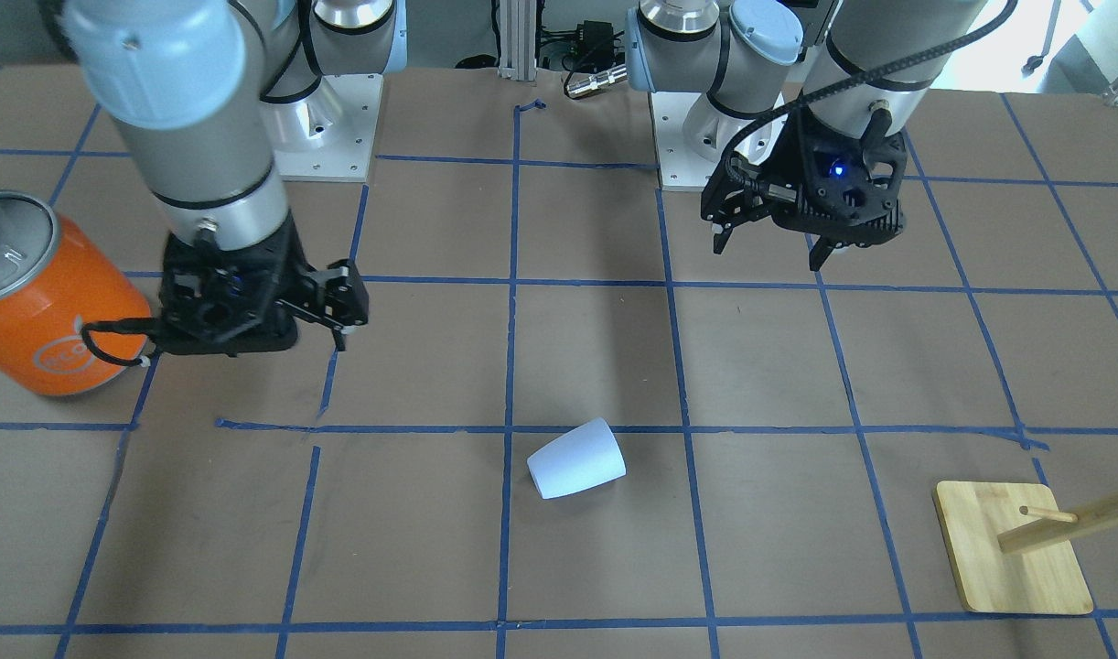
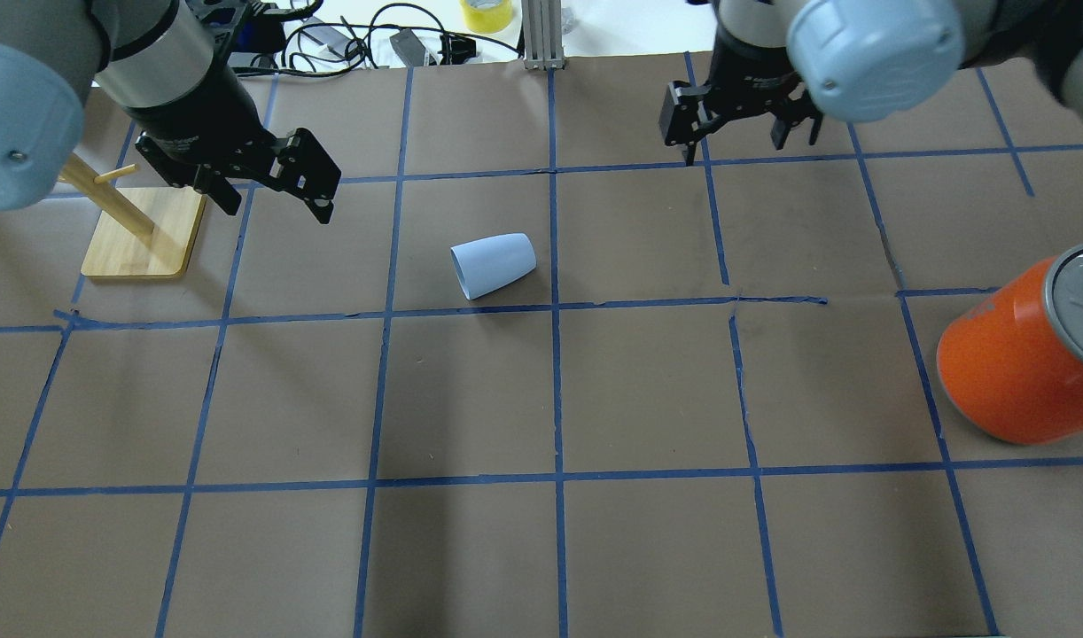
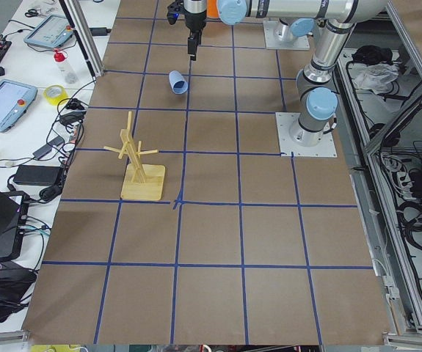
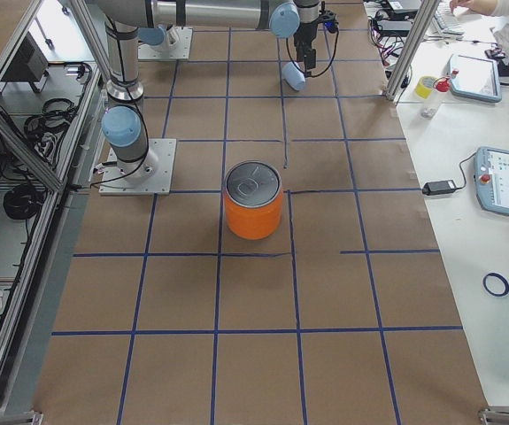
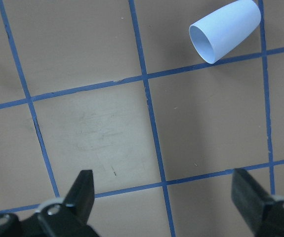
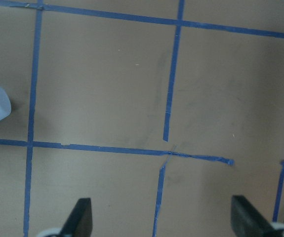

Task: Flip cup
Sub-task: 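Reach the left gripper to the white cup's closed end and grasp it, then lift the white cup with the left gripper and rotate it upright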

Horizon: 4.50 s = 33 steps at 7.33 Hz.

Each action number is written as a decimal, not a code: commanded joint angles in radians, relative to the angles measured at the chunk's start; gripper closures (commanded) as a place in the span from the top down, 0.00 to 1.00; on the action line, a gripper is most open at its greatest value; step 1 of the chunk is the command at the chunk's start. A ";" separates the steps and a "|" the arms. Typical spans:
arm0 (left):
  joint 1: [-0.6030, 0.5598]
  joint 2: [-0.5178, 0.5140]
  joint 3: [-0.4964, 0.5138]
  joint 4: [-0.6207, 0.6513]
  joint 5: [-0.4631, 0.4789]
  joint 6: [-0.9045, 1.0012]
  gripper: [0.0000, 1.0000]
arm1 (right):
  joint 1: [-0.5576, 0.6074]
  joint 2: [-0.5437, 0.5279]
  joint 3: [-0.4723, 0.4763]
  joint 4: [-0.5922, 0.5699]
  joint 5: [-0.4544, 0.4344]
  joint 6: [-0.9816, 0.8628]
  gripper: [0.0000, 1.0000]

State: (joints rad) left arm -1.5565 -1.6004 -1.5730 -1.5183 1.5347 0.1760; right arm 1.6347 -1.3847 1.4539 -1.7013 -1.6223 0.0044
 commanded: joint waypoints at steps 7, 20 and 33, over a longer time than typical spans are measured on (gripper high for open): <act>0.009 -0.424 -0.185 0.566 -0.420 -0.202 0.97 | -0.093 -0.085 0.039 0.014 0.025 0.101 1.00; 0.029 -0.349 -0.047 0.692 -0.394 -0.382 0.00 | -0.091 -0.174 0.106 0.107 0.022 0.104 1.00; 0.113 -0.416 0.022 0.478 0.082 0.017 1.00 | -0.093 -0.174 0.137 0.118 -0.068 0.103 1.00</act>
State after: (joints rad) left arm -1.4435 -2.0385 -1.5590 -1.0306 1.6124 0.1908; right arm 1.5421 -1.5586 1.5869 -1.5831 -1.6904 0.1074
